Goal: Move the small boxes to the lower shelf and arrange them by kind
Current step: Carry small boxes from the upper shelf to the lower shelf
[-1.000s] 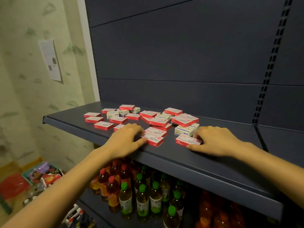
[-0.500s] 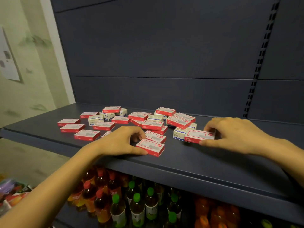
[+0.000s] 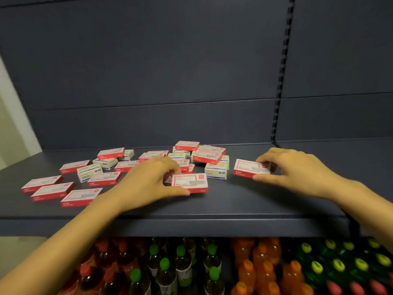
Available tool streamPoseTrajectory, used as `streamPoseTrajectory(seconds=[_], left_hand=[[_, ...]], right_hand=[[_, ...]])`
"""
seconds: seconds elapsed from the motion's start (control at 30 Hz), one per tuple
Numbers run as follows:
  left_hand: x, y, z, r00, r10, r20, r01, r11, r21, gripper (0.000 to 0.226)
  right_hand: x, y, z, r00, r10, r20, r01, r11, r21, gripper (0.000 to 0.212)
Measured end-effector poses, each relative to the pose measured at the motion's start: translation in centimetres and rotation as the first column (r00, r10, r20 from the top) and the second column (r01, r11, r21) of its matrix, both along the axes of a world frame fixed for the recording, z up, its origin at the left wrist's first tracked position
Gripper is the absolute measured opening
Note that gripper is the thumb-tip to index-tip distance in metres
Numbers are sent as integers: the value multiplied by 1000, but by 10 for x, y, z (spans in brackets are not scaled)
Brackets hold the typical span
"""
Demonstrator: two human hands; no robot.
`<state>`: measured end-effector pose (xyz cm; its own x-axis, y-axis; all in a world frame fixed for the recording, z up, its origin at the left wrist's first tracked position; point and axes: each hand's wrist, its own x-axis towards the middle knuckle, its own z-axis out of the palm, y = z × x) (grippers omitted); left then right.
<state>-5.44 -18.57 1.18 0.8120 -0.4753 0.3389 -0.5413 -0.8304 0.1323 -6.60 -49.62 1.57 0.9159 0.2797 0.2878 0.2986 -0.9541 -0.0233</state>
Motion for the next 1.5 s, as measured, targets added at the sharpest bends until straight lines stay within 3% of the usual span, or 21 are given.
streamPoseTrajectory(seconds=[0.13, 0.3, 0.67, 1.03, 1.5], left_hand=[[8, -27, 2, 991, -105, 85, 112, 990, -91, 41], [5, -84, 0, 962, -250, 108, 265, 951, -162, 39], [-24, -255, 8, 873, -468, 140, 482, 872, -90, 45], [-57, -435, -8, 878, -465, 116, 478, 867, -141, 43], [-53, -610, -9, 874, -481, 62, 485, 870, -85, 45]], right_hand=[[-29, -24, -8, 994, -99, 48, 97, 994, 42, 51], [-76, -65, -13, 971, -219, 100, 210, 974, 88, 49], [-170, -201, -9, 892, -431, 136, 419, 902, 106, 47], [-219, -362, -11, 882, -458, 108, 449, 888, 101, 47], [-233, -526, -32, 800, -599, -13, 594, 790, 152, 47]])
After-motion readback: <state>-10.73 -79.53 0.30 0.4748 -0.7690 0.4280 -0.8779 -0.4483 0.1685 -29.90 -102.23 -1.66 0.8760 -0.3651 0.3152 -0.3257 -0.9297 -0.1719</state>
